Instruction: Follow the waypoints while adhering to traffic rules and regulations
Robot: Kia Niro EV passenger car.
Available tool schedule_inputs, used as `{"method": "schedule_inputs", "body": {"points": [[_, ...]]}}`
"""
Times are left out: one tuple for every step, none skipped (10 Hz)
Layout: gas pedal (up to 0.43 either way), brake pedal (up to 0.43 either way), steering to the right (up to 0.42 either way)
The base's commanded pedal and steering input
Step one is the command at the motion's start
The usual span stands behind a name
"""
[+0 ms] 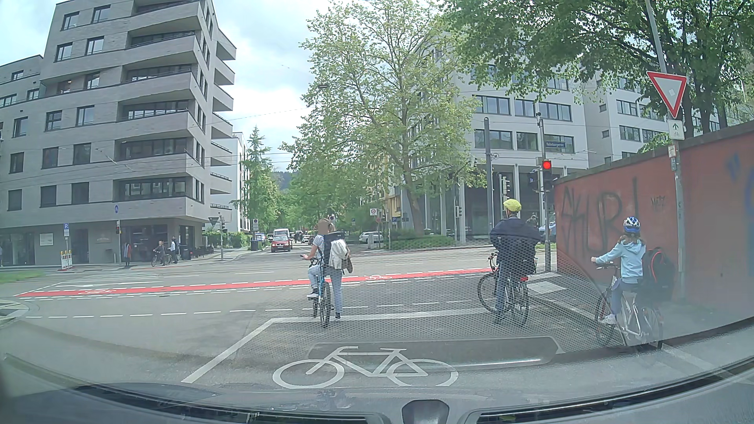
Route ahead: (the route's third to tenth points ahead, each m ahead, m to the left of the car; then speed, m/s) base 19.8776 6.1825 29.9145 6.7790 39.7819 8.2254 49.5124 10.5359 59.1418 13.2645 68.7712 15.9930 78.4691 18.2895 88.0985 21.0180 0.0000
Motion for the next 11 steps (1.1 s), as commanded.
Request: {"method": "schedule_inputs", "body": {"points": [[0.000,0.262,-0.014],[0.000,0.262,-0.015],[0.000,0.262,-0.014],[0.000,0.262,-0.015],[0.000,0.262,-0.015],[0.000,0.268,-0.014],[0.000,0.262,-0.014],[0.000,0.262,-0.014],[0.000,0.262,-0.014],[0.000,0.262,-0.014],[0.000,0.262,-0.014]]}}
